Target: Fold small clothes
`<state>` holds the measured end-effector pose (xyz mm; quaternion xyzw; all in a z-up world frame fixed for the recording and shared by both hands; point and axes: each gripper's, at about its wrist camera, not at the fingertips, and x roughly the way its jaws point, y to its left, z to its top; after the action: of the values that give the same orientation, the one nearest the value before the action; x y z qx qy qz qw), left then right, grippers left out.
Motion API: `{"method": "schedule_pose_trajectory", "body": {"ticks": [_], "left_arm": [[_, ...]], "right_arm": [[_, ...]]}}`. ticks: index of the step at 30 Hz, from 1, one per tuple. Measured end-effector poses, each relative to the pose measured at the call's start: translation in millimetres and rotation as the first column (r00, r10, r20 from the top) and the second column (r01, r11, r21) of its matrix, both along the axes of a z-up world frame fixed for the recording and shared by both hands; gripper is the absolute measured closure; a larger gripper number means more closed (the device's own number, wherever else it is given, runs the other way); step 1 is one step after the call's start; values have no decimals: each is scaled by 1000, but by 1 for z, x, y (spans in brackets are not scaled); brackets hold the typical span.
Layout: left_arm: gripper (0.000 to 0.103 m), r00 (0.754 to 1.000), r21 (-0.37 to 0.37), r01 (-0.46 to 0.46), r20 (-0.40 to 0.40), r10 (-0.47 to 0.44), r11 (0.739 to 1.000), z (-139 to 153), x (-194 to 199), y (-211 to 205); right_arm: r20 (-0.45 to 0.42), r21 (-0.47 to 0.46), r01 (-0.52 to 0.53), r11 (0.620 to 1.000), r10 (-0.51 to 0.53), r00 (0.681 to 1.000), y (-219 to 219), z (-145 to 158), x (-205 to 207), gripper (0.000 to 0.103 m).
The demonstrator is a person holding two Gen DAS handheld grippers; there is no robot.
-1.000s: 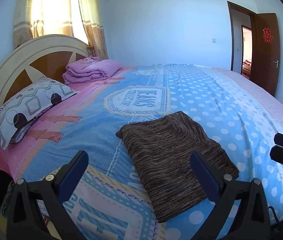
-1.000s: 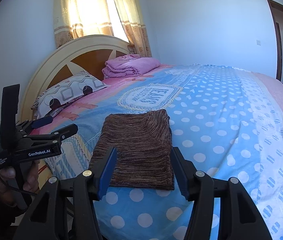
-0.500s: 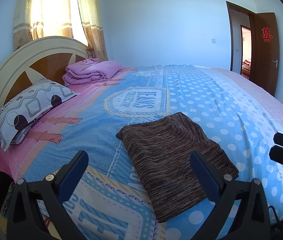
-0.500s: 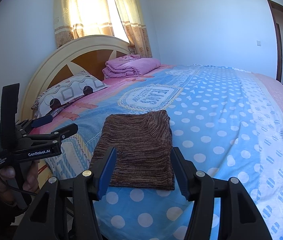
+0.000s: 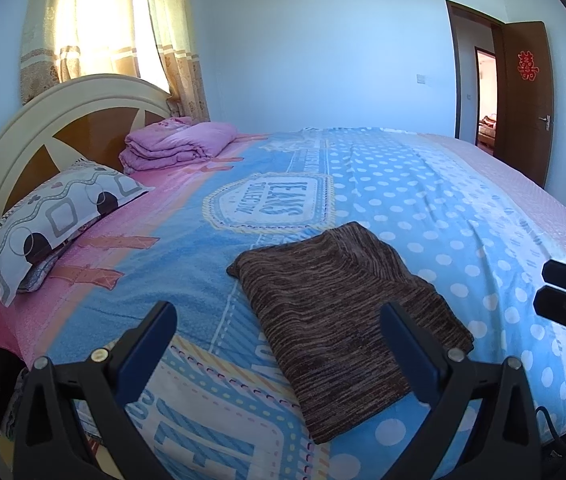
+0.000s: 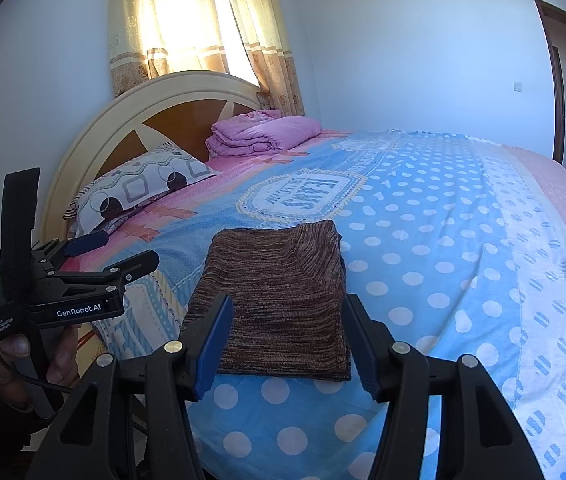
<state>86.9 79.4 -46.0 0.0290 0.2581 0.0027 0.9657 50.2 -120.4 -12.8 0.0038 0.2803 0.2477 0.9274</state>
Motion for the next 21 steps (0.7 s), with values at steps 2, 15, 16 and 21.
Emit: {"method": "schedule_pose_trajectory", "body": {"ticks": [2,15,16,21], "left_arm": [[0,1000,3,4,-1,-4,1000,0,0,0],[0,1000,8,15,19,-16,1000,8,-3,3],[0,1000,8,12,20,-12,1000,8,-3,4],[0,1000,6,-2,21,2,1000,9,-1,9]], "right_arm": [[-1,0,0,1000,0,1000,0,0,0,46],[36,28,9,1000,-10,999,-5,4,-3,45],[36,29,9,1000,-10,999,-5,4,-3,45],[34,26,8,1000,-9,999,-5,4,-2,45]]}}
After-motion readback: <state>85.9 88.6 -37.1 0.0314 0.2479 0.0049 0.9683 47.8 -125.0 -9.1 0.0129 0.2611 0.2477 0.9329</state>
